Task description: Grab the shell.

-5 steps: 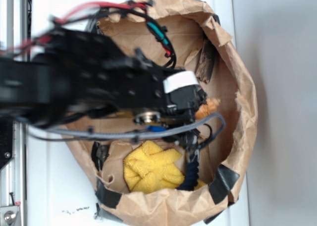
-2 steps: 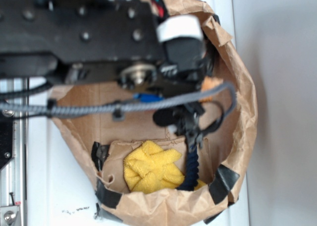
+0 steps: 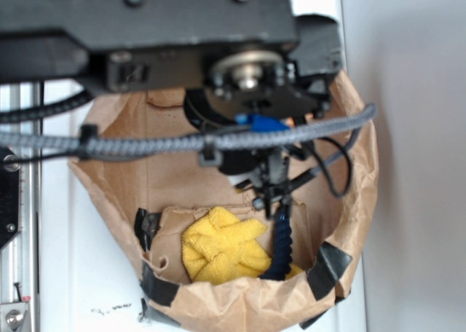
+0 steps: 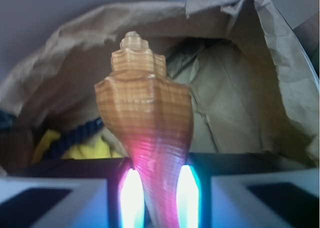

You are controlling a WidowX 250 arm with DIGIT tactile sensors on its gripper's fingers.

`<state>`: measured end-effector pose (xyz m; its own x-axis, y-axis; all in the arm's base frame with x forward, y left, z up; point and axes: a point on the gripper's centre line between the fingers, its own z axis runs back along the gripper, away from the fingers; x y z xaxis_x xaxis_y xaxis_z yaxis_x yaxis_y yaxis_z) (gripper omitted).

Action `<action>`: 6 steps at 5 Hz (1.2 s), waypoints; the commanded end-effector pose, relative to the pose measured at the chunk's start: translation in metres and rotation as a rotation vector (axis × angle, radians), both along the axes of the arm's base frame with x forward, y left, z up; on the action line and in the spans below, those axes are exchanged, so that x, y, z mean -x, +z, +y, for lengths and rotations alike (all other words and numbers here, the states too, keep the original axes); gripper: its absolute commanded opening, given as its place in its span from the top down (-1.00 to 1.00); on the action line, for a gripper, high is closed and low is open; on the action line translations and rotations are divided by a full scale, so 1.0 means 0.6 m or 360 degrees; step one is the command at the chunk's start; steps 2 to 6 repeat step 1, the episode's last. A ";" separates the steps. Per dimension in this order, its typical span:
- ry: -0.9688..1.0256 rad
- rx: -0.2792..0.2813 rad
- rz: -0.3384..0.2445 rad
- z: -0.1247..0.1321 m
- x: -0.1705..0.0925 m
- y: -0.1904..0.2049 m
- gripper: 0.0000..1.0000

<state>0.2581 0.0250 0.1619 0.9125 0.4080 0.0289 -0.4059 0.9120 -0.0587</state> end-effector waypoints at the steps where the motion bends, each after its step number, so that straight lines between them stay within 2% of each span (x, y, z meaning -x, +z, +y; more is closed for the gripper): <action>1: -0.0060 -0.0111 -0.0213 0.005 0.017 0.051 1.00; 6: -0.0060 -0.0111 -0.0213 0.005 0.017 0.051 1.00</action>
